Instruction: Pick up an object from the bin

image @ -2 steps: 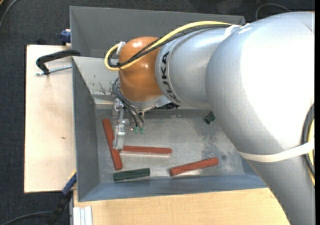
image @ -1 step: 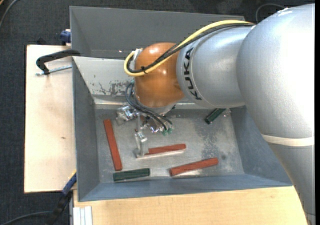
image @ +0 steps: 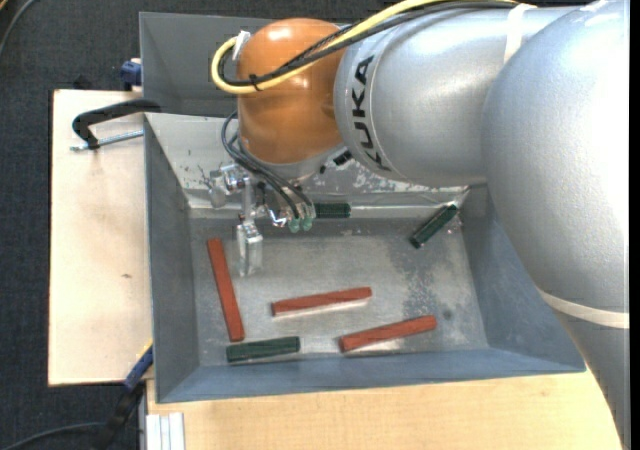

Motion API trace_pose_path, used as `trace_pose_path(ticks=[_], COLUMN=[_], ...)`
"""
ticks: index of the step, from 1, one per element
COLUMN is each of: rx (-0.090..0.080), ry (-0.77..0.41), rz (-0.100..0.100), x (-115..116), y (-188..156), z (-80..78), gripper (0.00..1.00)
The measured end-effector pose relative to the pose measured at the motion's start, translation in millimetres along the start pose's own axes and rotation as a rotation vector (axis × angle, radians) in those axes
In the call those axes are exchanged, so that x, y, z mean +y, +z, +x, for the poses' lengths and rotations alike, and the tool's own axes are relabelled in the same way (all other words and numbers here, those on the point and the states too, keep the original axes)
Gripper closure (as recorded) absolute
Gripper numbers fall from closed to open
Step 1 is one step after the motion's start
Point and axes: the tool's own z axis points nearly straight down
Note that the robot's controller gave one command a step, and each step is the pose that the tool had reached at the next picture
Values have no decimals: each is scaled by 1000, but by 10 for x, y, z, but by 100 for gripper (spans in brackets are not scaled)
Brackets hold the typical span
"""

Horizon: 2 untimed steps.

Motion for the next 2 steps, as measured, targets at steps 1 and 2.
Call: trace_pose_path(ticks=[1,2], rx=[18,14], ry=[-292,-728], rz=[0,0], x=[83,-649], y=[874,847], z=[40,259], gripper=[0,0])
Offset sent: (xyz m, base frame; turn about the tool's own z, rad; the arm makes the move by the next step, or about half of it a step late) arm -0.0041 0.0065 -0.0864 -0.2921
